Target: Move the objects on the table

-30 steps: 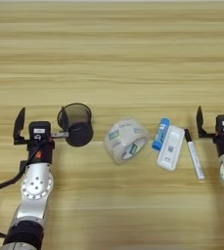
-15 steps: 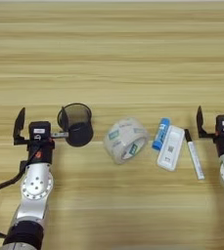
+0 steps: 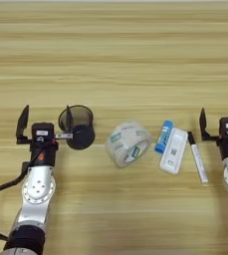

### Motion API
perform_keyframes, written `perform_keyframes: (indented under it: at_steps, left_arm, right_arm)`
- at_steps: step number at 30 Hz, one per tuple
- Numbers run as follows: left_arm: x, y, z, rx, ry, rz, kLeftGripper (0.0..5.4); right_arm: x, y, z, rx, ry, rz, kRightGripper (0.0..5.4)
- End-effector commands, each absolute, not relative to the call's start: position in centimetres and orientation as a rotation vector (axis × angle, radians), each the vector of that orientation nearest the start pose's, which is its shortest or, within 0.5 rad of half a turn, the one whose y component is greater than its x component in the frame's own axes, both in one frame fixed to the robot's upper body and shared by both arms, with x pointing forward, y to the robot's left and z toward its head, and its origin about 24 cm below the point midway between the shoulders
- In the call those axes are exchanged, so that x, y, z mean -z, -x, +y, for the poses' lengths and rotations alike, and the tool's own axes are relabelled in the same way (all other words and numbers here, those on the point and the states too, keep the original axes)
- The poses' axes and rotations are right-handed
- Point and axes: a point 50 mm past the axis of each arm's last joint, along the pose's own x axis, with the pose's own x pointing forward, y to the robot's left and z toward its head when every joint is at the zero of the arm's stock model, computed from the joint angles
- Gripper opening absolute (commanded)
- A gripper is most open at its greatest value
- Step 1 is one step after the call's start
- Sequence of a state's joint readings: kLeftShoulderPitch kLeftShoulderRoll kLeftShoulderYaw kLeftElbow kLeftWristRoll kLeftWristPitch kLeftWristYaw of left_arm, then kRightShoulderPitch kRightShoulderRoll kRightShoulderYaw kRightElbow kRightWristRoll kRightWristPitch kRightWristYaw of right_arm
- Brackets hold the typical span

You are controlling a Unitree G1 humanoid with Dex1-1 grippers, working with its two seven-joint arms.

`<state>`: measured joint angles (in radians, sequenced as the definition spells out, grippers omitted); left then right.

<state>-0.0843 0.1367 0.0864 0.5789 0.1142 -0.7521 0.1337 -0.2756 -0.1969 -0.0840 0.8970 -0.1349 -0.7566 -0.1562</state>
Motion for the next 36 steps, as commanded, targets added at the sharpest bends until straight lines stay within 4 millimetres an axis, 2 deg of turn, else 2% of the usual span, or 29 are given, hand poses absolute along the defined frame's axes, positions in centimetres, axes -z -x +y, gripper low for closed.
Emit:
perform_keyframes:
  at_steps: [1, 6, 12, 18, 25, 36]
  left_arm:
    - [-1.1, -23.8, 19.6, -0.11, -0.212, -0.279, 5.4]
    - [-2.0, -22.9, 19.8, -0.108, -0.214, -0.304, 5.4]
    - [-3.2, -21.4, 18.6, -0.072, -0.233, -0.307, 5.4]
    - [-2.8, -18.2, 15.5, 0.058, -0.214, -0.231, 5.4]
    - [-2.7, -16.0, 13.2, 0.242, -0.214, -0.15, 5.4]
    - [-1.4, -15.8, 10.7, 0.439, -0.202, -0.03, 5.4]
  right_arm:
    - [0.5, -26.9, -20.2, 0.116, 0.274, -0.165, 5.36]
    - [0.5, -26.3, -19.3, 0.115, 0.262, -0.178, 5.36]
    - [0.5, -25.6, -18.7, 0.125, 0.239, -0.176, 5.36]
    - [0.3, -25.2, -18.3, 0.133, 0.224, -0.172, 5.36]
    - [0.1, -25.1, -18.0, 0.139, 0.222, -0.168, 5.36]
    - [0.0, -25.4, -17.9, 0.142, 0.227, -0.168, 5.36]
